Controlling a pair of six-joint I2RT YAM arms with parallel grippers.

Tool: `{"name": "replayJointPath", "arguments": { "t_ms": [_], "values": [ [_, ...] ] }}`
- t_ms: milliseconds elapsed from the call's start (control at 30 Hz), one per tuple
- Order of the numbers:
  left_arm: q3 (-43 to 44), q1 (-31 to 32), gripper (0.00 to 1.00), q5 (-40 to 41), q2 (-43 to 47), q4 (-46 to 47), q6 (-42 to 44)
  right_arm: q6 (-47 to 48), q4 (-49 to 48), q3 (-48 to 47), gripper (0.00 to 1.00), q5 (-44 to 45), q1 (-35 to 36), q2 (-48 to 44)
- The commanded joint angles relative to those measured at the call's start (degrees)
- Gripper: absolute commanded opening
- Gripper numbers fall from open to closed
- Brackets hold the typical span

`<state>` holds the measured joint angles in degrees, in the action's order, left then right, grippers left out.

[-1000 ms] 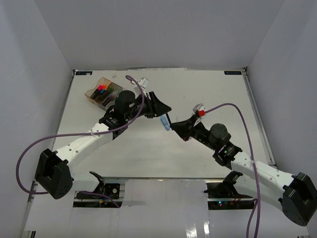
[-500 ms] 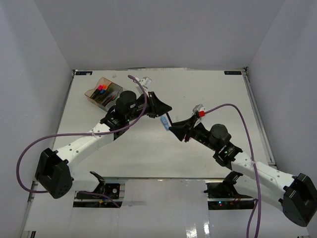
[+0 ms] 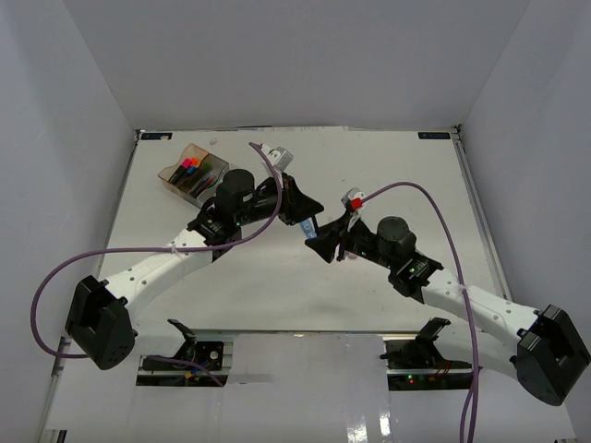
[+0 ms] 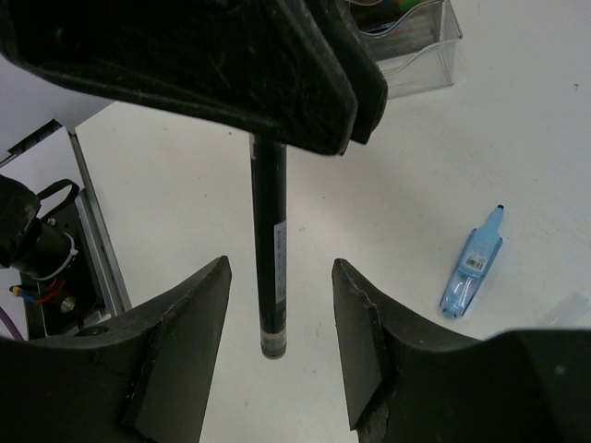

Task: Sort the stationery into containers
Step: Pick up the pen from the center of the board.

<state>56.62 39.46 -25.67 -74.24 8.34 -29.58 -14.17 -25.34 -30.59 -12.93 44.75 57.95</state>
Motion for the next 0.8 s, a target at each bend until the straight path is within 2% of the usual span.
{"name": "replayJointPath", "arguments": {
  "t_ms": [0, 333, 500, 600, 633, 733, 767],
  "values": [
    [-0.4, 0.6, 0.12, -3.9, 1.6, 2.0, 3.4, 1.9, -1.1, -3.8, 0.54, -2.1, 0.3, 1.5],
    [0.5, 0.6, 0.11, -5.5, 1.6, 2.4, 4.4, 2.9, -2.3, -5.3, 0.40, -3.0, 0.2, 4.2],
    [1.0, 0.6, 0.11, -6.0, 1.5, 2.3, 4.8, 3.6, -1.2, -5.5, 0.27, -2.8, 0.3, 3.9],
    [1.7, 0.6, 0.11, -6.1, 1.1, 1.9, 4.8, 3.8, -1.2, -5.2, 0.14, -2.6, 0.3, 3.7],
    [1.8, 0.6, 0.17, -6.2, 0.9, 1.9, 4.8, 3.8, -1.2, -4.9, 0.09, -2.5, 0.3, 3.6],
    [2.2, 0.6, 0.34, -6.1, 0.8, 1.7, 4.5, 4.0, -1.2, -4.4, 0.08, -2.3, 0.2, 3.7],
    [2.3, 0.5, 0.48, -5.6, 0.9, 1.5, 4.4, 3.9, -1.2, -4.1, 0.08, -2.2, 0.3, 3.7]
  ]
}}
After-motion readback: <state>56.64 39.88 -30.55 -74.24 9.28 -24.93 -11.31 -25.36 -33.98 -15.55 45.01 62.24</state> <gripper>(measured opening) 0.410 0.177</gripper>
